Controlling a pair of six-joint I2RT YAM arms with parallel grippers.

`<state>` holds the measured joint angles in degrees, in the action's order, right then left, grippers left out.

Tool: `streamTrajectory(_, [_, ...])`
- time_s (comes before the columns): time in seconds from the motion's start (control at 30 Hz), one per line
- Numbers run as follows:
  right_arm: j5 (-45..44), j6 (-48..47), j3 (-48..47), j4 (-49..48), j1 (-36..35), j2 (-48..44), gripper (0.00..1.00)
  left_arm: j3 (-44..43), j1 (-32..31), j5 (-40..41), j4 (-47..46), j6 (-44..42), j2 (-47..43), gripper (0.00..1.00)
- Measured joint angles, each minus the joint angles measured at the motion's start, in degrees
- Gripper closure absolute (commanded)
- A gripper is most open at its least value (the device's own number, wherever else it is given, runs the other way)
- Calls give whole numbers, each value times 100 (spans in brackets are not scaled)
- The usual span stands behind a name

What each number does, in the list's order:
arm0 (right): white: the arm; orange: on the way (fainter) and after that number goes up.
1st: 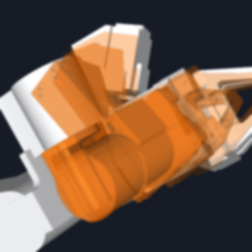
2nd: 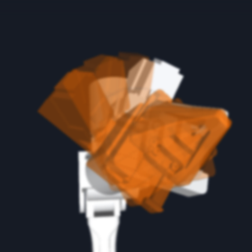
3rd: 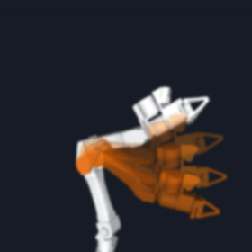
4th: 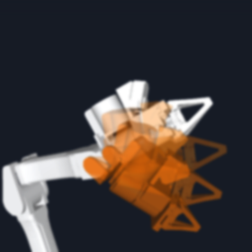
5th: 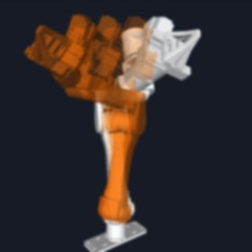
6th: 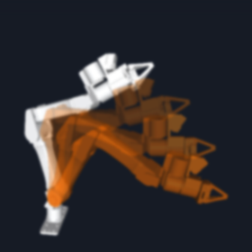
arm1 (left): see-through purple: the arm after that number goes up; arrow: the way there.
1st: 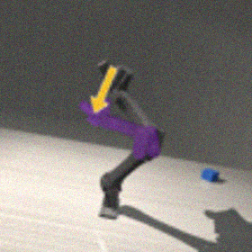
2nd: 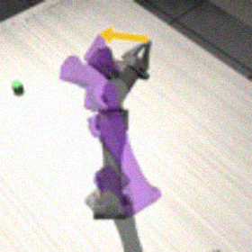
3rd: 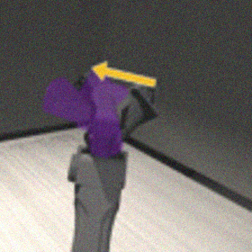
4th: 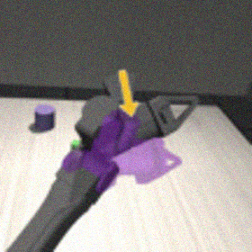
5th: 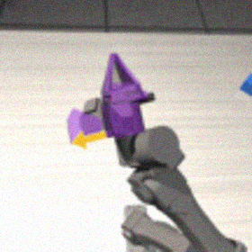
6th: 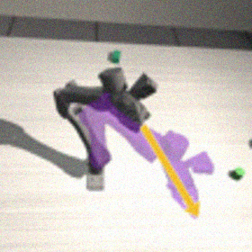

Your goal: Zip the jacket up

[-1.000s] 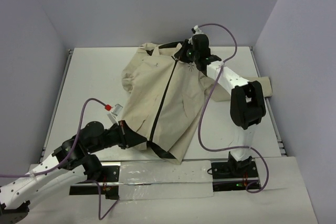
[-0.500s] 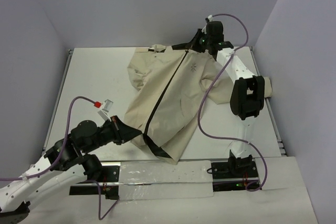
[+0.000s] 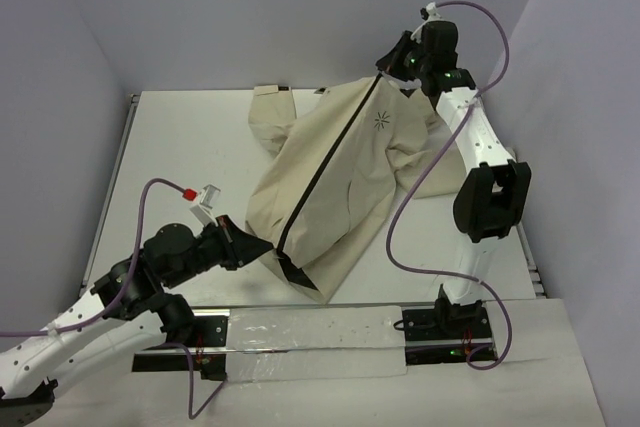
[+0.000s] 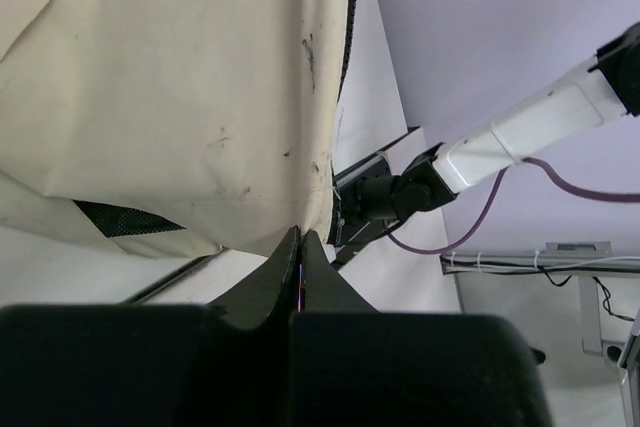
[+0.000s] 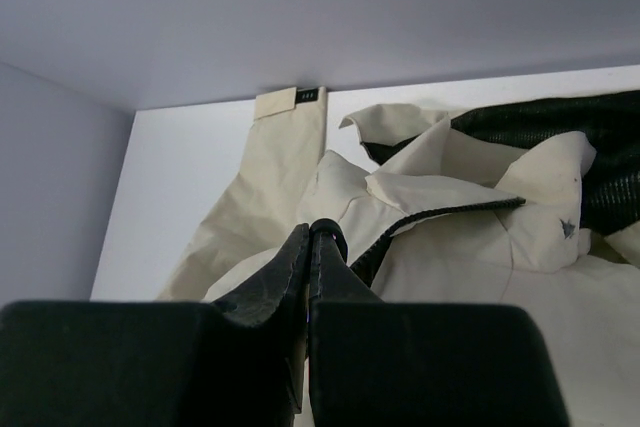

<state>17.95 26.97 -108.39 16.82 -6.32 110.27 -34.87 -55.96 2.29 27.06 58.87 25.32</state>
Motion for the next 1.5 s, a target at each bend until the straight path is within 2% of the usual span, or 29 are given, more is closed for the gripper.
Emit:
streamTrajectory(0.1, [-208, -115, 245, -82, 67, -267, 100, -66, -25, 306, -24, -97, 127, 100])
streamTrajectory(0.27, [-521, -171, 425, -270, 236, -427, 100, -647, 36, 1396, 69, -357, 854, 100])
streamTrajectory(0.4, [-743, -275, 430, -349, 307, -501, 100, -1415, 950, 1460, 37, -836, 1771, 100])
streamTrajectory(0.53, [-954, -432, 610, -436, 352, -758, 100, -2044, 1871, 1099, -58, -1345, 2562, 100])
streamTrajectory(0.7, [-1059, -584, 1265, -593, 441, -1368, 100, -2642, 3061, 561, -71, -1975, 3159, 100])
streamTrajectory(0.87, [-781, -513, 1752, -756, 492, -1707, 100, -2964, 4785, -460, -210, -2230, 3261, 100])
streamTrajectory(1.0, [-495, -381, 2172, -954, 480, -1849, 100, -3243, 5642, -1352, -259, -2368, 3255, 100])
streamTrajectory(1.17, [-932, -387, 2631, -1161, 673, -2037, 100, -3545, 6783, -1535, -417, -2437, 3230, 100])
streamTrajectory(1.4, [-1386, -437, 3138, -1398, 782, -2611, 100, -3858, 7649, -1997, -753, -2261, 3333, 100])
streamTrajectory(1.5, [-1394, -436, 3199, -1538, 780, -2766, 100, -3641, 7531, -2443, -1261, -1998, 3408, 100])
